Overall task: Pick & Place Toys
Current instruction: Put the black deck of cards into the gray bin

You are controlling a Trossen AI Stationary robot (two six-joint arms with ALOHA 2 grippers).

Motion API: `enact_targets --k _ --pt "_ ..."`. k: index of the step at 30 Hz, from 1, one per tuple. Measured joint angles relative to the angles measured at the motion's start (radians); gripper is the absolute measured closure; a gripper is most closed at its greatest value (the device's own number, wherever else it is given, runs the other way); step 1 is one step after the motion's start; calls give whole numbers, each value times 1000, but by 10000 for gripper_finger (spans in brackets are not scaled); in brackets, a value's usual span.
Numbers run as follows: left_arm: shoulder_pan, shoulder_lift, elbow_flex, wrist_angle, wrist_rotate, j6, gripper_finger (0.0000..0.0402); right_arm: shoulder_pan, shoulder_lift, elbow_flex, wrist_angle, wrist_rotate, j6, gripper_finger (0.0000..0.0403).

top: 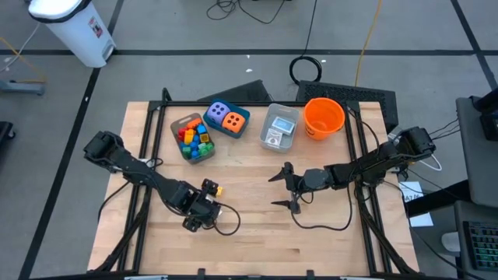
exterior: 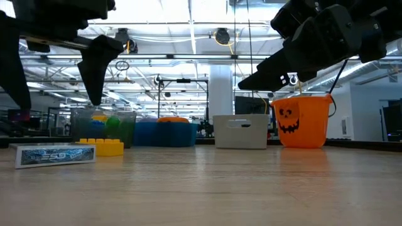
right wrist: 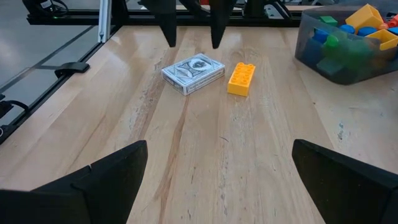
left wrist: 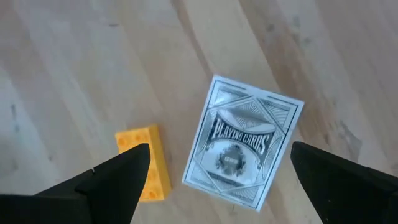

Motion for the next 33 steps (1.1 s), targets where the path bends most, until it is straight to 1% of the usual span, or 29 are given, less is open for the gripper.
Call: enact_targets --k 6,14,25,33 --pt "-5 0 -45 87 21 22 4 0 0 0 0 0 0 12" --pt "-7 3 -71 99 41 62 4 0 0 0 0 0 0 12" --pt "-4 130 -76 115 53 166 5 0 0 0 -8 0 0 11" --pt "7 139 -74 116 53 133 5 0 0 0 -8 0 0 11"
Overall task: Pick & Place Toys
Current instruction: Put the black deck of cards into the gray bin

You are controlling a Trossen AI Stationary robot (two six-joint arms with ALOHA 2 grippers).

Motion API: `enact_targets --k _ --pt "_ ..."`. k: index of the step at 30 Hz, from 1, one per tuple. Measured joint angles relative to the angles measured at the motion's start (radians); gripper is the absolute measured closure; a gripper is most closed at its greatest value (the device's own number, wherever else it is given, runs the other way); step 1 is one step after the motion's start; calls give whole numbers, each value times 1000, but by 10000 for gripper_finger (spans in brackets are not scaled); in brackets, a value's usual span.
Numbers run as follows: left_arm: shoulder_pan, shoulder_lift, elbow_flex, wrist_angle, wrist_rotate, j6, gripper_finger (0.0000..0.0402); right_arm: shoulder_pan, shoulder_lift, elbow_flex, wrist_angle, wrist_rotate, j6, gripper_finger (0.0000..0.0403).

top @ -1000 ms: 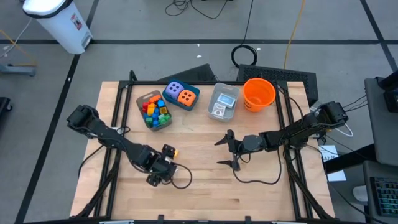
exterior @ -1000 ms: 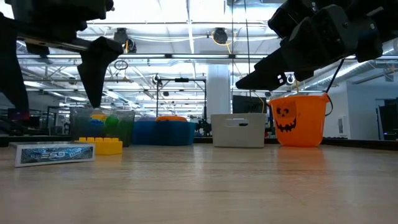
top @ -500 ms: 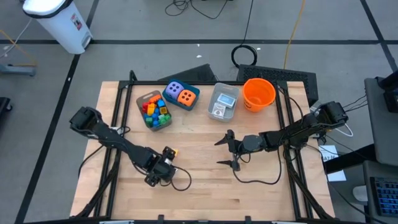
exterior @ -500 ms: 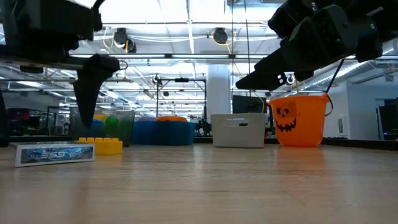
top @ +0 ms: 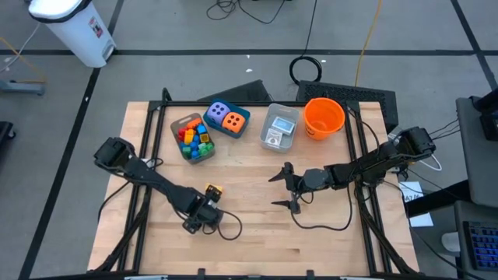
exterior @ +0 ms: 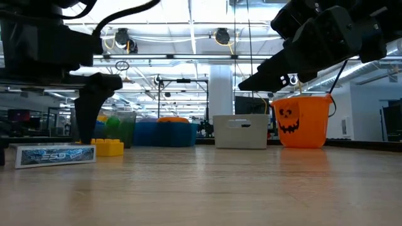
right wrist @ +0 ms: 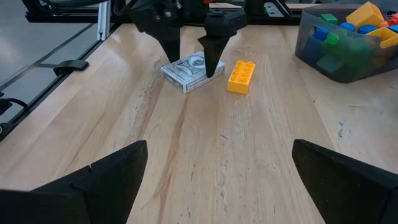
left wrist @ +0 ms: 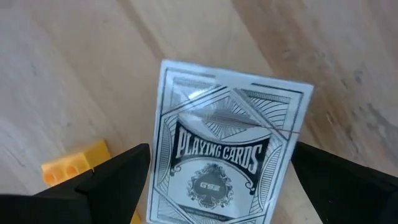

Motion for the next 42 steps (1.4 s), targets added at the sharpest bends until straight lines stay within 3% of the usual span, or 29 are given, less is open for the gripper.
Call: enact_targets --k 8,13,27,35,42 --pt "17 0 -2 -8 9 -178 5 0 0 0 0 0 0 11" --pt "33 2 -3 -6 77 -156 5 0 0 0 -1 0 0 11" --pt "50 2 -3 -11 78 -269 6 0 0 0 -1 0 0 11" --pt "50 2 -3 12 71 -274 81 0 0 0 -1 0 0 11" --pt "51 3 26 19 55 -277 82 0 0 0 1 0 49 11"
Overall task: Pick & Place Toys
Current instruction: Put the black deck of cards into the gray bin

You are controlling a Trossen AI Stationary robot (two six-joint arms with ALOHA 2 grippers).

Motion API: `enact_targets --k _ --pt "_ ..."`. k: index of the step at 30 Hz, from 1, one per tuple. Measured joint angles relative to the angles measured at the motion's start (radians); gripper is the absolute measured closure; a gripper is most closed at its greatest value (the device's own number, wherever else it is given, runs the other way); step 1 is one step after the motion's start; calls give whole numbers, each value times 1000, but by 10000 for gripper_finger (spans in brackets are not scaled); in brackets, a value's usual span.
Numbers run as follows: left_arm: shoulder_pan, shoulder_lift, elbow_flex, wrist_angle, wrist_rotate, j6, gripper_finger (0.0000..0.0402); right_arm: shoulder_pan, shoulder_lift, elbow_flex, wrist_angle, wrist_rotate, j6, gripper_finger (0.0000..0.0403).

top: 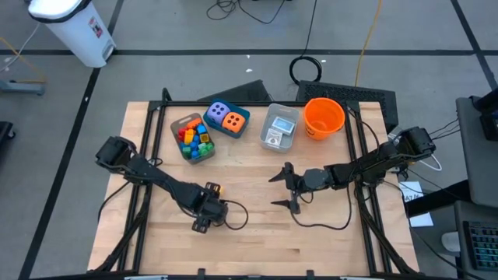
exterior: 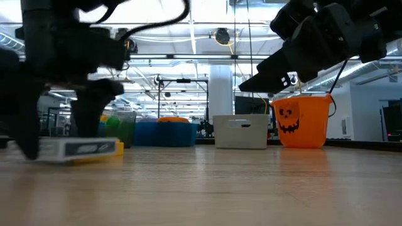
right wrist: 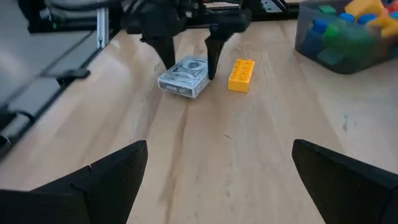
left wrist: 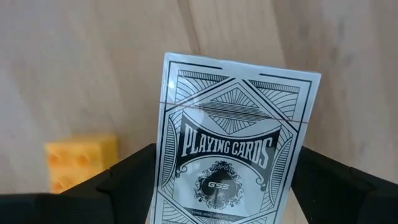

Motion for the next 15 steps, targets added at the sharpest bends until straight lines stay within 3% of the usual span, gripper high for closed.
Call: enact_targets --k 5,11,15 --pt "3 -40 44 -31 -71 4 81 -14 0 0 25 1 162 11" --pt "17 -83 155 -141 -324 4 82 -42 0 0 93 93 378 11" --pt "47 -85 235 -154 -442 12 80 -62 0 0 133 98 473 11"
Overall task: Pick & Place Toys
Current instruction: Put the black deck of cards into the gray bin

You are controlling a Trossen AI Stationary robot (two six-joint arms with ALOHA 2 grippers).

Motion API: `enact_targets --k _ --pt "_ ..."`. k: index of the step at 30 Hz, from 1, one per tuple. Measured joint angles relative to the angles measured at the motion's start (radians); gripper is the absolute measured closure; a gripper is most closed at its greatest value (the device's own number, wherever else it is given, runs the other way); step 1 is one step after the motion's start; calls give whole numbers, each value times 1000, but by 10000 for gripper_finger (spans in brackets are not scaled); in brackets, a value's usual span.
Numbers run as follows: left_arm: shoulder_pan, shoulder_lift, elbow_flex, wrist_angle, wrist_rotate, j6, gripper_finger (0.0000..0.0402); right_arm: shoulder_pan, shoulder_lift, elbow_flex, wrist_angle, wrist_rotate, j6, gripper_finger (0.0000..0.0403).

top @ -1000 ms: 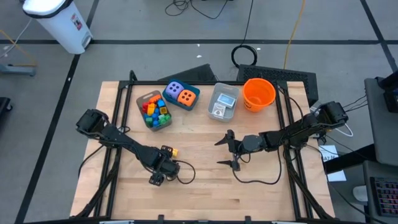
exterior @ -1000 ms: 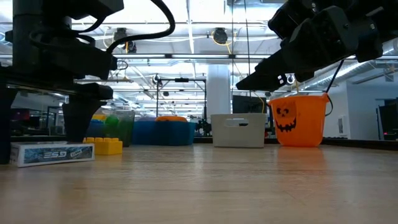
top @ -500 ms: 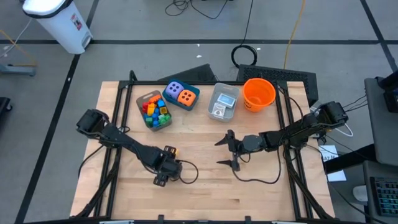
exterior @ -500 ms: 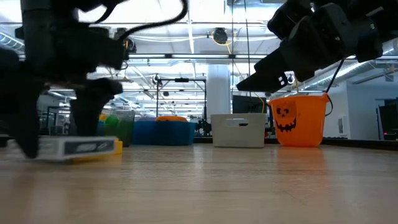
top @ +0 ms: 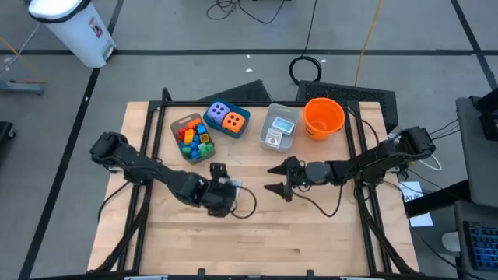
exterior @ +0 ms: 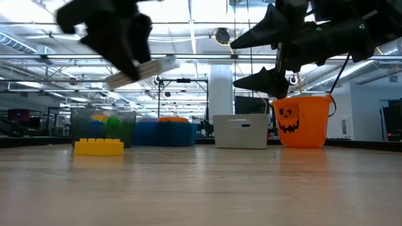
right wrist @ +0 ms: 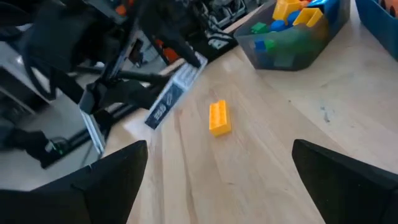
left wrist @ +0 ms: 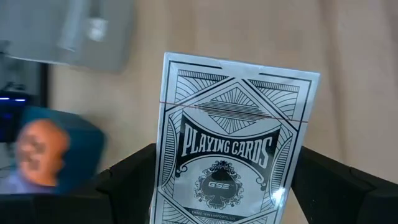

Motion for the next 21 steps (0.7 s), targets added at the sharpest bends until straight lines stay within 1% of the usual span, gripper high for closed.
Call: enact_targets --k 5,7,9,13,16,21 --pt "56 0 53 16 -93 54 81 -25 0 0 29 -7 32 11" --pt "78 0 60 62 -117 84 82 -33 0 0 58 -32 32 11" --pt "92 0 61 132 -119 139 82 -39 0 0 86 -53 31 11" --pt "105 14 61 243 -111 263 76 -48 0 0 99 -52 33 11" --pt "118 34 61 298 -104 303 79 -48 0 0 110 -52 39 11" --pt "135 62 62 333 -102 331 82 -48 0 1 139 -53 47 11"
